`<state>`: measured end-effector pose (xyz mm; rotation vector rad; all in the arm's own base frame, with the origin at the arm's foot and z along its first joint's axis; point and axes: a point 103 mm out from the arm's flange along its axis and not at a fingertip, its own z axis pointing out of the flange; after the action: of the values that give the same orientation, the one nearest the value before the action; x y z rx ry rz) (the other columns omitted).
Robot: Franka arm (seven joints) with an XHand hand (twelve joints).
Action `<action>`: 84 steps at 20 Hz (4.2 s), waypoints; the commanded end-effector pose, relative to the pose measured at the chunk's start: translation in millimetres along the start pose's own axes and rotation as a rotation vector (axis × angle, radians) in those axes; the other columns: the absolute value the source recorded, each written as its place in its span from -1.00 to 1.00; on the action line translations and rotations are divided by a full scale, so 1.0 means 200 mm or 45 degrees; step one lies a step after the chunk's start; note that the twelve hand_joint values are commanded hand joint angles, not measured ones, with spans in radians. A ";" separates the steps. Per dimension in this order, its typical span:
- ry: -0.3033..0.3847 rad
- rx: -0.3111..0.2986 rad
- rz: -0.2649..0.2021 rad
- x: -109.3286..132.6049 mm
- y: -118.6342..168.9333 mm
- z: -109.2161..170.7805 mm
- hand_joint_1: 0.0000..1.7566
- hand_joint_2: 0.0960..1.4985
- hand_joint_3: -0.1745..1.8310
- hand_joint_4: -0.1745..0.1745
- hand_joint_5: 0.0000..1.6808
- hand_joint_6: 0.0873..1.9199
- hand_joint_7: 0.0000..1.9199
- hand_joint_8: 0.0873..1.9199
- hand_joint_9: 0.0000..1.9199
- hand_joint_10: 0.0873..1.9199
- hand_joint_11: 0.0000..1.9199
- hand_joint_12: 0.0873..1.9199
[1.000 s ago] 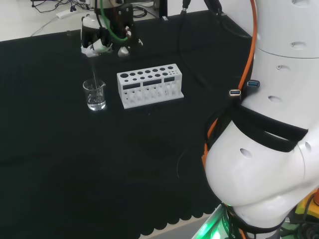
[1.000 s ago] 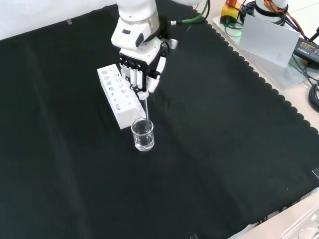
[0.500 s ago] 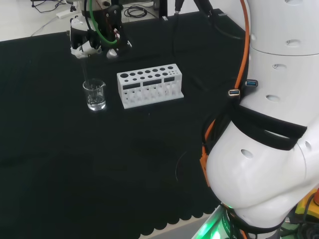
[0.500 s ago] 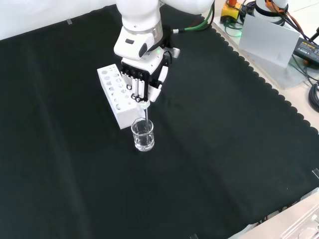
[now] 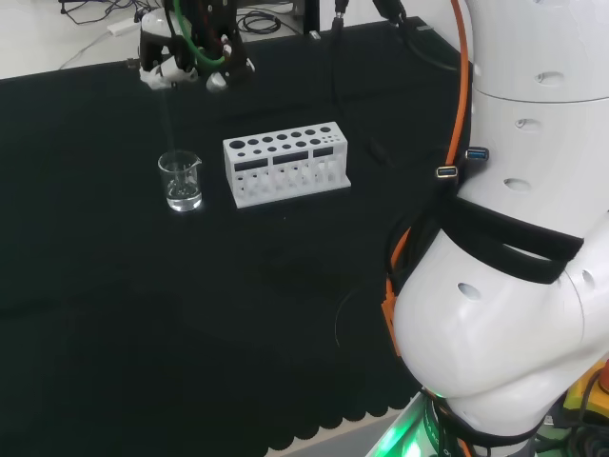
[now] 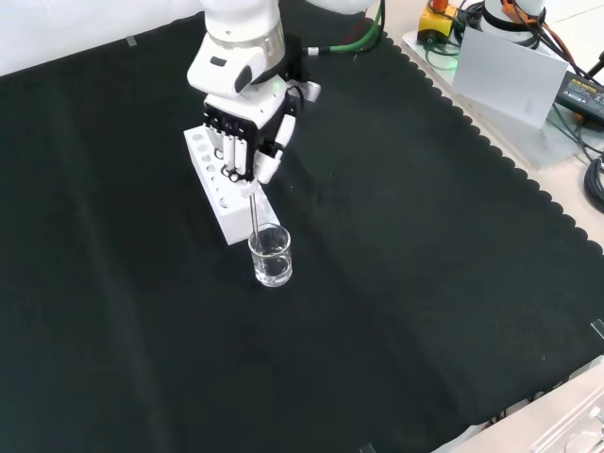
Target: Stir in the beaker to the left of the white test tube rack with the glass rod.
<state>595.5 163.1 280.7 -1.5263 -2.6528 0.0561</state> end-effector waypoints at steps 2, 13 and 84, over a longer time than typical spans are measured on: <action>0.007 0.022 0.041 -0.09 -0.13 0.01 0.49 0.44 -1.00 -1.00 0.55 -0.92 0.25 -0.05 0.72 -0.36 0.67 -0.34; 0.000 0.044 -0.004 0.11 -0.18 0.03 0.49 0.44 -1.00 -1.00 0.55 -0.91 0.25 -0.04 0.72 -0.35 0.67 -0.34; 0.008 0.026 -0.011 0.00 -0.17 0.00 0.49 0.44 -1.00 -1.00 0.55 -0.91 0.25 -0.04 0.72 -0.36 0.67 -0.34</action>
<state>575.7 142.3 284.6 -1.5134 -2.6458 0.0827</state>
